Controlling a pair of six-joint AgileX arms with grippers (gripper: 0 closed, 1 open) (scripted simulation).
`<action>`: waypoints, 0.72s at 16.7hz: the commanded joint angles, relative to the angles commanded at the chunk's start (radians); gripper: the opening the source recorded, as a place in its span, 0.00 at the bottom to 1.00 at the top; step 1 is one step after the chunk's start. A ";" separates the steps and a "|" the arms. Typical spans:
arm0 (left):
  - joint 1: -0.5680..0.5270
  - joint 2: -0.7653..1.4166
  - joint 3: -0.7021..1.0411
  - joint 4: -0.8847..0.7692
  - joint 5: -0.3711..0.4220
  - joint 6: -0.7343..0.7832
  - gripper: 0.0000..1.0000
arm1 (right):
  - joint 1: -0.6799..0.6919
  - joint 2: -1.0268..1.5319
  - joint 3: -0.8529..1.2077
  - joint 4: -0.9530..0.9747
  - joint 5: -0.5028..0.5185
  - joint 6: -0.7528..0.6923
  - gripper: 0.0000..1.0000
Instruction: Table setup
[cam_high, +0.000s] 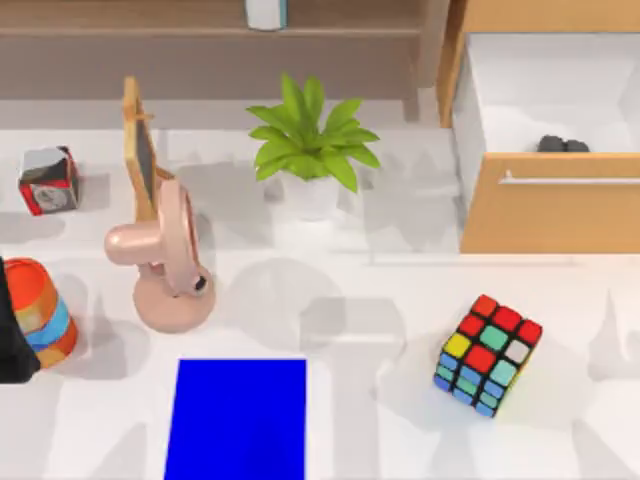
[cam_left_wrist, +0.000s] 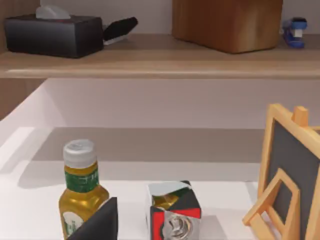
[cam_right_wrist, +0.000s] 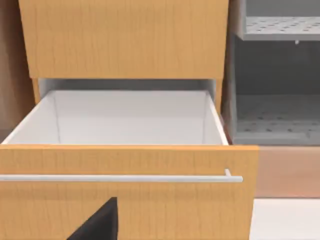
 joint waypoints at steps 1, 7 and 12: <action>0.000 0.000 0.000 0.000 0.000 0.000 1.00 | 0.000 0.000 0.000 0.000 0.000 0.000 1.00; 0.000 0.000 0.000 0.000 0.000 0.000 1.00 | 0.014 0.152 0.150 -0.112 0.005 0.042 1.00; 0.000 0.000 0.000 0.000 0.000 0.000 1.00 | 0.039 0.557 0.520 -0.327 0.014 0.124 1.00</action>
